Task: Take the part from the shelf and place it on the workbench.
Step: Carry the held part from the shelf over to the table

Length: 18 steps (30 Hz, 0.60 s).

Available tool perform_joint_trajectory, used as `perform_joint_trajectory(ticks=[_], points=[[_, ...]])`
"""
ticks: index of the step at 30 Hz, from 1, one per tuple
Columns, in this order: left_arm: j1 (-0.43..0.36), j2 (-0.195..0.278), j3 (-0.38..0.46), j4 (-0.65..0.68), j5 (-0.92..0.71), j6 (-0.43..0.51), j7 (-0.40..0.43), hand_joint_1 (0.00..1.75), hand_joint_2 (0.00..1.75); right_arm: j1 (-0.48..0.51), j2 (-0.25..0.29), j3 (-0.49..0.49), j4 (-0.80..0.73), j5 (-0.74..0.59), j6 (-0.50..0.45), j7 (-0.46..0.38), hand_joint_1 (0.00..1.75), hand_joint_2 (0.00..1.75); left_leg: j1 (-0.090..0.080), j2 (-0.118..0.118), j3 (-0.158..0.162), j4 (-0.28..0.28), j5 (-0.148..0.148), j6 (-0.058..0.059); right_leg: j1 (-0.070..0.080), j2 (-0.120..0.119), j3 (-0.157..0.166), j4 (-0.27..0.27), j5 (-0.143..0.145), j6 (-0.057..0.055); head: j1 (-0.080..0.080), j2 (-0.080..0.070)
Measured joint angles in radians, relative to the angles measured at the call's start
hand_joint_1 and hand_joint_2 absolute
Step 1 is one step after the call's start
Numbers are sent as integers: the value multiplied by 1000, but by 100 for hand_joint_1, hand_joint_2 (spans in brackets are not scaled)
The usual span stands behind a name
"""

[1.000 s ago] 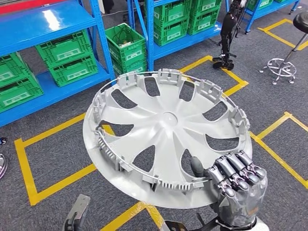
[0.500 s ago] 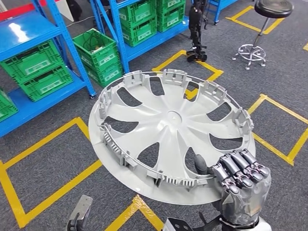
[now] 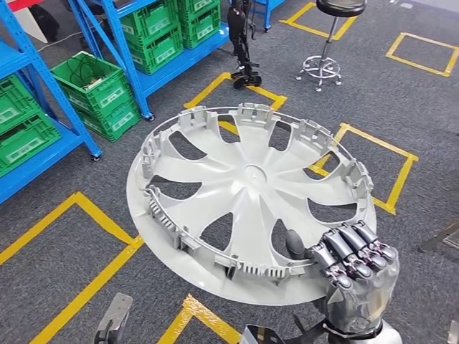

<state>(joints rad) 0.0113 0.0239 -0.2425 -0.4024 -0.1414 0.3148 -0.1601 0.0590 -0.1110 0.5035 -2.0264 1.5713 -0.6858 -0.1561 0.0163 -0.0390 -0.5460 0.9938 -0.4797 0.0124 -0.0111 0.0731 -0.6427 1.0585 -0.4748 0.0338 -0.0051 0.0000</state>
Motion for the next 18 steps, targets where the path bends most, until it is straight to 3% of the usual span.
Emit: perform_joint_trajectory(ticks=[2,4,5,6,7,9,11,13,15,18], points=[[2,0,0,0,-1,1,0,0,0,-2,0,0,0,0,0,-2,175,175,0,28,1,-3,1,5,0,-54,-57,116,-60,7,7,0],[5,0,0,0,-1,1,0,0,0,-1,0,-2,0,0,0,-3,175,175,-1,56,1,-3,0,5,-3,-66,-108,225,-98,13,7,0],[5,0,0,0,-1,1,0,0,0,0,0,-4,0,0,0,-3,175,175,-1,70,1,-3,-1,5,-5,-68,-110,232,-92,15,8,0],[4,0,0,0,-1,1,1,0,0,1,0,-5,0,0,0,-3,175,175,-1,82,3,-2,-2,3,-6,-73,-88,195,-67,16,8,0],[4,0,1,0,-1,1,1,0,0,1,0,-5,0,0,0,-3,175,175,-1,93,5,-2,-4,0,-7,-86,-48,127,-34,16,8,0],[3,1,3,0,-2,2,4,0,0,0,0,-6,-1,0,0,-4,175,175,-5,112,10,0,-10,-10,-2,-122,28,-3,4,10,7,0],[2,3,8,0,-4,2,6,0,0,0,0,-7,-2,0,0,-3,175,175,-11,127,13,3,-13,-18,4,-131,51,-42,3,-3,7,0],[1,4,14,0,-5,3,7,0,0,2,0,-9,-3,0,0,-3,175,175,-10,137,16,6,-18,-27,3,-111,49,-42,6,-17,7,0],[0,3,20,0,-7,3,8,0,0,2,1,-11,-4,0,0,-3,175,175,-5,111,5,42,-50,-36,1,-93,49,-44,9,-30,5,0],[6,4,24,0,-10,2,9,0,0,1,2,-11,-5,0,0,-1,175,175,-4,57,-74,224,-141,-37,3,-63,50,-45,11,-42,2,0]])
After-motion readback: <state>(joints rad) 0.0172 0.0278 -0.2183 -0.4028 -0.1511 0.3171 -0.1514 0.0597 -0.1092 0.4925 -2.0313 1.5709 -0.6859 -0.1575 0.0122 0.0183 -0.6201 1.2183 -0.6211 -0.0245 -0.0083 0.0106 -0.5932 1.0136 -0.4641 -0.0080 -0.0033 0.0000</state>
